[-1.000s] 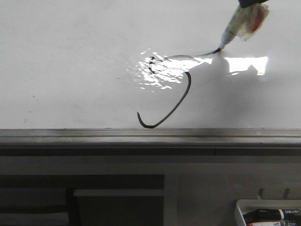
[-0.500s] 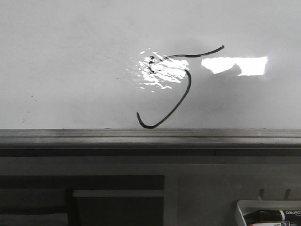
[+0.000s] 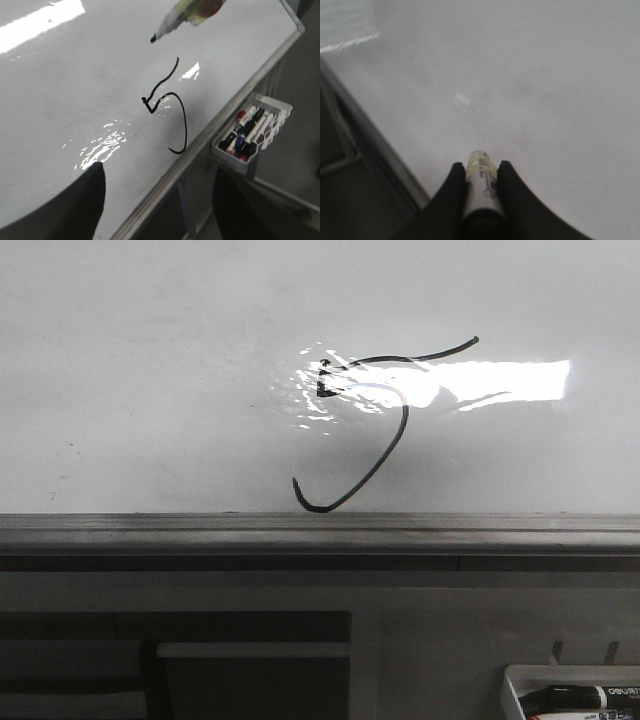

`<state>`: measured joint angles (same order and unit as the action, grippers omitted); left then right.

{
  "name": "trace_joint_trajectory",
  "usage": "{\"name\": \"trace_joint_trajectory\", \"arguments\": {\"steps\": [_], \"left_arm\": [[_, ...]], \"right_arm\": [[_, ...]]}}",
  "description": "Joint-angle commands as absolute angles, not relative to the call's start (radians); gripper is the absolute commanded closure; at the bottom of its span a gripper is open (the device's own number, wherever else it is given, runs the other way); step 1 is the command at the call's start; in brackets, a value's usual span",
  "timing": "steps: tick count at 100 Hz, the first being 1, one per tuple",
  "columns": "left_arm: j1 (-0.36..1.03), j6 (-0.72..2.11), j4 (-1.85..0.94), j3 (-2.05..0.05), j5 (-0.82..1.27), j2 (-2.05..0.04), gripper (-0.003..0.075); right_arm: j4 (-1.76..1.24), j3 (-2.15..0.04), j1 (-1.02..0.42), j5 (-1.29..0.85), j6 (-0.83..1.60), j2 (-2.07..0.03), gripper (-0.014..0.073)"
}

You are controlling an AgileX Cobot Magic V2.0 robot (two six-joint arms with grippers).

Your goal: Write number 5 on whiteboard

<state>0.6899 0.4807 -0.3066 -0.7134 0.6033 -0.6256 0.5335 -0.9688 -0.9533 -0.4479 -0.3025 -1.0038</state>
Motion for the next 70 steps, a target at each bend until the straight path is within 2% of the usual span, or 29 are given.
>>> {"name": "trace_joint_trajectory", "arguments": {"steps": [1, 20, 45, 70], "left_arm": [[0.705, 0.569, -0.332, -0.799, 0.606, -0.689, 0.0282], [0.757, 0.746, -0.448, -0.885, 0.741, -0.793, 0.0282], [0.815, 0.765, -0.474, -0.944, 0.768, -0.901, 0.0282], [0.852, 0.771, -0.485, -0.966, 0.776, -0.956, 0.0283]], "right_arm": [[0.381, -0.994, -0.986, -0.468, -0.061, -1.019, 0.0662], [0.293, -0.984, -0.996, -0.489, 0.1, -1.023, 0.0662], [0.101, -0.952, -0.996, -0.461, 0.379, -1.023, 0.0662], [0.041, -0.939, -1.012, -0.331, 0.402, -1.021, 0.0662]]}}
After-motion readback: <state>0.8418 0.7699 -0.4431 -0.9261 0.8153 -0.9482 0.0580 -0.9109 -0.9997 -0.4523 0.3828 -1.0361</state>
